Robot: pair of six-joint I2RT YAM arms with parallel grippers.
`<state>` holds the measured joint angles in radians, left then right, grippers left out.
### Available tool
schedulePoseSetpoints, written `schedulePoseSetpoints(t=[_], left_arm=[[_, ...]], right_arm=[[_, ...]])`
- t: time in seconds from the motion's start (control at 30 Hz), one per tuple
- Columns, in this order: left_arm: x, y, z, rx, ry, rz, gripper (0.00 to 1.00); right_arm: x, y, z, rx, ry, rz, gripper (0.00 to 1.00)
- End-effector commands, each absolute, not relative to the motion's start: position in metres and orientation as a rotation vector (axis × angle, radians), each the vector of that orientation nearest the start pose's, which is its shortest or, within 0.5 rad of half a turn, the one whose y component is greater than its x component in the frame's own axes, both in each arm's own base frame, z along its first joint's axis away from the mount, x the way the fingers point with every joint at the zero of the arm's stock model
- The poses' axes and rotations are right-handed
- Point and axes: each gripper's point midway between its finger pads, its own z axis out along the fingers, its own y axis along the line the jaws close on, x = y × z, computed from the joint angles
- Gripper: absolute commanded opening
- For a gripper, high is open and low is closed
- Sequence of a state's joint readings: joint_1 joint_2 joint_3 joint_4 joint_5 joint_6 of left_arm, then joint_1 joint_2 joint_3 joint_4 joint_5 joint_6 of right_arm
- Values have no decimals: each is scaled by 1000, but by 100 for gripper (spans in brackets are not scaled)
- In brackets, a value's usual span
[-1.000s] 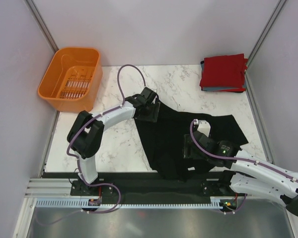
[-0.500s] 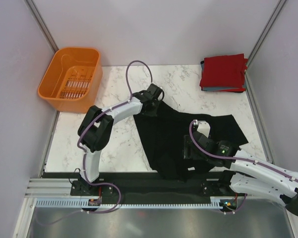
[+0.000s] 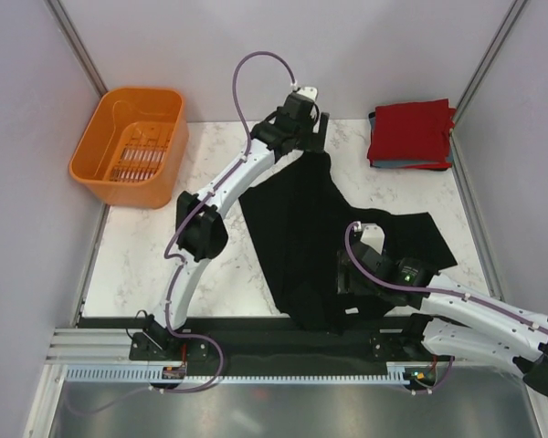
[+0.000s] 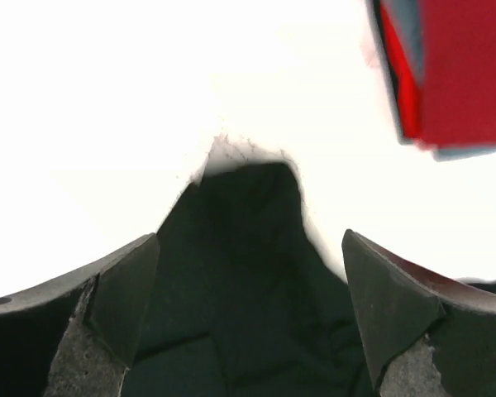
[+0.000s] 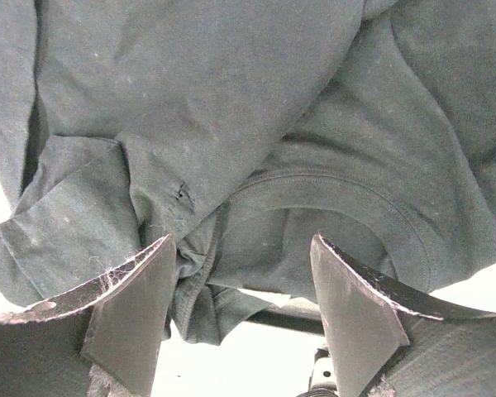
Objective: Fold and stack the t-shirts
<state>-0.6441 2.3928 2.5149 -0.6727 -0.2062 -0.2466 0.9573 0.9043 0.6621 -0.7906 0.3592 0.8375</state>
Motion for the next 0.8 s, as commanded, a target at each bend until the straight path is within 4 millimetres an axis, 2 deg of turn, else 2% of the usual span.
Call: schedulePoseSetpoints(t=[0.0,0.07,0.1,0.13,0.2,0.33,0.4,0.57,0.77], left_arm=[[490,-338,173,311,2290,-233,95],[480,-323,162,298,2324,-173,91],[470,-313,139,308,2372,-130,86],[464,-308,141,311,2374,-125,83],[454,-301,119,332,2421,-96,79],[448,-302,93,360,2473,-84,75],[449,-305,89,370,2475,-82,71],[452,-309,64,394,2505,-62,67],[447,-309,44,408,2542,-45,60]], right_arm=[[151,158,103,1,2501,301,74],[149,158,100,-1,2503,313,74],[150,160,100,-2,2501,322,74],[150,162,98,-8,2511,320,74],[151,165,97,-14,2515,322,74],[152,171,97,-16,2520,341,73],[152,172,98,-14,2516,351,73],[149,167,95,-12,2519,343,73],[147,164,91,-11,2528,333,73]])
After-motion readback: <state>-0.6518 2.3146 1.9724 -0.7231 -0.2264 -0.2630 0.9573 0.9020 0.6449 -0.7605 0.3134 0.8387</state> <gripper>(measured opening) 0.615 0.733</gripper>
